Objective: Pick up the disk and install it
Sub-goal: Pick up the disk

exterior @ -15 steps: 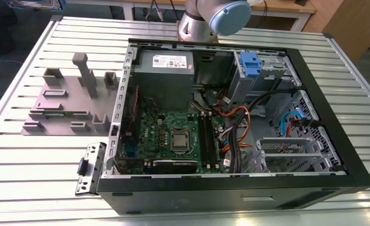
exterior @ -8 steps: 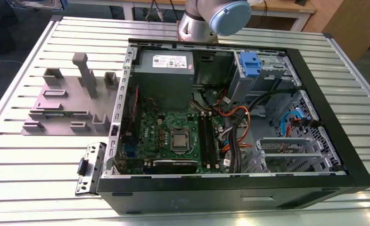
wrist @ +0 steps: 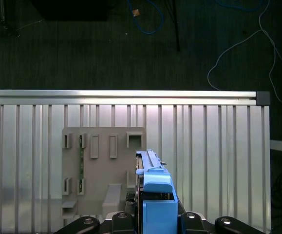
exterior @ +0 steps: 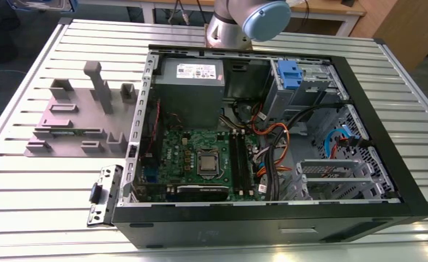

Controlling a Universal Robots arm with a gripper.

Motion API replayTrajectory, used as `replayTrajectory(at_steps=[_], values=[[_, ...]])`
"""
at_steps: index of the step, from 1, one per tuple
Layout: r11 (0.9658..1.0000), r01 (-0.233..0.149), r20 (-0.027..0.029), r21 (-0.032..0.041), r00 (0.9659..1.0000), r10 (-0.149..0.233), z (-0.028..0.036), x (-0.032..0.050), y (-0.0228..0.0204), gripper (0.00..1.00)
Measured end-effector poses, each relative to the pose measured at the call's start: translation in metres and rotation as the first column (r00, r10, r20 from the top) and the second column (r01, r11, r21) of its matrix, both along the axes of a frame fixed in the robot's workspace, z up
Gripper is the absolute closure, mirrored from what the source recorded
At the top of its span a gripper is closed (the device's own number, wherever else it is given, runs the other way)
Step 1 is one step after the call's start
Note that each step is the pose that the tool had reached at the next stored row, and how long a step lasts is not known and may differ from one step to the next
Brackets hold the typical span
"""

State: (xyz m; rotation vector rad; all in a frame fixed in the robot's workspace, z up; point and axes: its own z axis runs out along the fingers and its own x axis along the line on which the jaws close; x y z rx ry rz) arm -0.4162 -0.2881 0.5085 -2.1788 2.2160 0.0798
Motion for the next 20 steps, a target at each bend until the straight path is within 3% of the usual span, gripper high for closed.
replayTrajectory(at_steps=[20], values=[[1.0000,0.000,-0.0001,-0.0001,1.0000,0.000,0.0000,0.0000,-0.0049,0.64]])
